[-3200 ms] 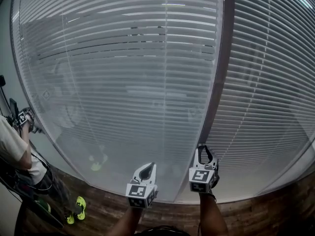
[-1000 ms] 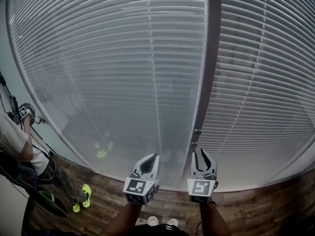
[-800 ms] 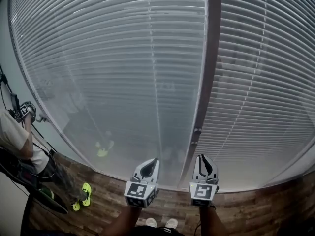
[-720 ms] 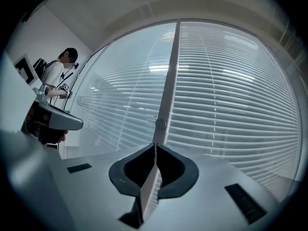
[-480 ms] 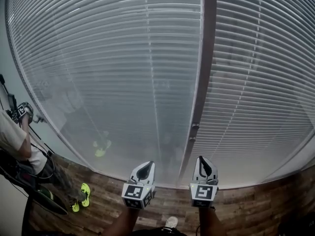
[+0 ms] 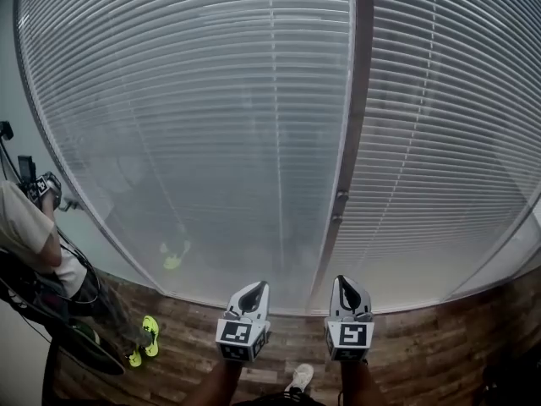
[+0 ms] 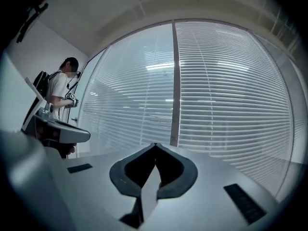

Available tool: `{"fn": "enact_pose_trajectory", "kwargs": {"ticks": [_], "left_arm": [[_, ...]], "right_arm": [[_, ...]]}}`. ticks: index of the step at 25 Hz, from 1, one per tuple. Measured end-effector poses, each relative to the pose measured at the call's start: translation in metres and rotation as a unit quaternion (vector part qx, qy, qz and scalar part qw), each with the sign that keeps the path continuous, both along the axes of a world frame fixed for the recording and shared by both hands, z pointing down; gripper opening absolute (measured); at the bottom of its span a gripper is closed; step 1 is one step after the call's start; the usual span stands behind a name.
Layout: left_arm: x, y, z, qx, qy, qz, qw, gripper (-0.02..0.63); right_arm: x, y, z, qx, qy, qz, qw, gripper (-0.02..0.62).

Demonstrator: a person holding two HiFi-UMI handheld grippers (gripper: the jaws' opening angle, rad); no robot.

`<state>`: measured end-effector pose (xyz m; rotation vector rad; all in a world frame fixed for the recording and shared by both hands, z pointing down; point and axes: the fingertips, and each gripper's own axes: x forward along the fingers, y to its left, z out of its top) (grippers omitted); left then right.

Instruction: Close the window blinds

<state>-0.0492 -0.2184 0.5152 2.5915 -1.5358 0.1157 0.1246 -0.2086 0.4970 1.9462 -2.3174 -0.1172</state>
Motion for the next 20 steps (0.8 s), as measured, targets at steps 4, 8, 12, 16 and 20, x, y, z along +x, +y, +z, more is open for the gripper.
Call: {"fn": "enact_pose_trajectory", "kwargs": {"ticks": [4,8,12,16,20], "left_arm": [[-0.022,0.026,0.002,-0.004,0.002,-0.014,0.9999,0.000],[-0.031,0.054,0.003,-0.001,0.002,-0.009,1.0000,0.000],[-0.032,0.095,0.003,-0.004,0.002,0.000,1.0000,0.000],[-0.034,0.132,0.004,-0.012,0.000,0.012,0.9999,0.000],[-0.034,0.157,0.007,0.000,-0.009,0.020,0.9998,0.000]], "right_arm": [[-0.011,0.034,0.000,-0.006,-0.012,0.001,1.000,0.003],[-0.020,0.066,-0.003,-0.005,-0.016,0.000,1.000,0.003],[-0.030,0.106,-0.001,-0.022,-0.016,0.010,1.000,0.003],[-0.040,0.142,0.006,-0.032,-0.016,0.007,0.999,0.003],[-0.047,0.167,0.005,-0.029,-0.016,0.002,0.999,0.003]]}}
